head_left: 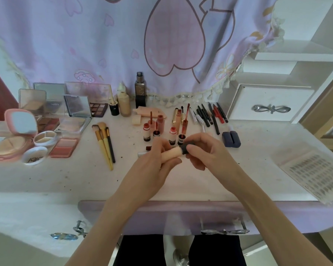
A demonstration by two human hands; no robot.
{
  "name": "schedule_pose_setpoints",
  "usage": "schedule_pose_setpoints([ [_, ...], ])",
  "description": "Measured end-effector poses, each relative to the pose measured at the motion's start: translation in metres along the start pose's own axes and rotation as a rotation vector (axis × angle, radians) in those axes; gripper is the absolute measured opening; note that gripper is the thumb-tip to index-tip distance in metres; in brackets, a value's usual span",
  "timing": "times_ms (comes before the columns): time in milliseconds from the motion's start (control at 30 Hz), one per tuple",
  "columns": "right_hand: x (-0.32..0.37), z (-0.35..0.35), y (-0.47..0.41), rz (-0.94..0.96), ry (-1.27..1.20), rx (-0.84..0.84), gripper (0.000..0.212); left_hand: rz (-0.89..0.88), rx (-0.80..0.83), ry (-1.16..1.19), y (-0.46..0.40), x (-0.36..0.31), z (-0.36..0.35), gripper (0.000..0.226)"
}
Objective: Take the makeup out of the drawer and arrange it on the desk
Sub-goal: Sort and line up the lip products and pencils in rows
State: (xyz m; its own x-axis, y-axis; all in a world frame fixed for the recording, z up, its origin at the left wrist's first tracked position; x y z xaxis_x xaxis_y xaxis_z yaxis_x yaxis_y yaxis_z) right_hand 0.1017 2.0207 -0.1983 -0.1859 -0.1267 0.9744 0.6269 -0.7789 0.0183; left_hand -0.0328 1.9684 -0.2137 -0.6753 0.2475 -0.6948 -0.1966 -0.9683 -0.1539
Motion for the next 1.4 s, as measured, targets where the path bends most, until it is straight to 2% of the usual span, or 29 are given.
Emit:
schedule_pose_setpoints([
  [67, -0.004, 0.0, -0.001, -0.122, -0.066, 0.009, 0.016, -0.003, -0.001, -0.031, 0.002, 0.0, 0.004, 0.016],
  [133, -0.008, -0.003, -0.001, -0.209, -0.082, 0.059, 0.029, -0.009, 0.007, -0.058, 0.003, -0.001, 0.007, 0.032],
  [167, -0.008, -0.005, -0.001, -0.203, -0.078, 0.076, 0.028, -0.009, 0.009, -0.065, 0.004, 0.0, 0.008, 0.036],
  [300, 0.0, -0.005, -0.001, -0.05, -0.015, 0.078, 0.005, 0.022, 0.058, -0.031, 0.006, 0.006, 0.01, 0.021],
  [400, 0.002, -0.008, -0.002, 0.003, -0.028, 0.107, 0.014, 0.052, 0.083, 0.078, 0.007, 0.007, 0.01, 0.012],
  [667, 0.002, -0.011, -0.002, 0.047, -0.014, 0.093, 0.02, 0.151, 0.041, 0.13, 0.015, 0.017, 0.017, 0.034],
  [867, 0.0, -0.014, 0.002, 0.05, 0.178, 0.096, 0.017, 0.15, 0.019, 0.017, 0.019, 0.02, 0.017, 0.029],
  [933, -0.001, -0.013, 0.003, 0.019, 0.321, 0.098, 0.016, 0.125, 0.022, -0.072, 0.019, 0.021, 0.015, 0.022],
  [1067, -0.002, -0.014, 0.006, -0.047, 0.642, 0.186, 0.018, 0.09, -0.002, -0.175, 0.02, 0.023, 0.016, 0.026],
  [1233, 0.001, -0.002, 0.013, -0.028, 0.658, 0.119, 0.015, 0.114, -0.066, -0.278, 0.022, 0.027, 0.02, 0.028],
  [1400, -0.007, 0.004, 0.016, -0.008, 0.468, -0.039, 0.011, 0.172, -0.159, -0.073, 0.027, 0.031, 0.023, 0.023],
])
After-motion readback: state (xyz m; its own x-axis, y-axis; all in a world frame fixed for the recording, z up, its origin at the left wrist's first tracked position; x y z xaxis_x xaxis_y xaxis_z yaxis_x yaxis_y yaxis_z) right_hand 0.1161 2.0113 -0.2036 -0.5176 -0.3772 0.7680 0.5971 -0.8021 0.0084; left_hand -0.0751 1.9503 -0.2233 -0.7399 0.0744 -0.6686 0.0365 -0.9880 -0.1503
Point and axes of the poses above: each hand's wrist, its own y-axis away from the middle knuckle, its own z-axis out of the back of the hand, x = y × z, the point moved 5 cm from there along -y, towards the middle knuckle, and after that the axes turned 14 degrees about x, right-handed, at the moved point
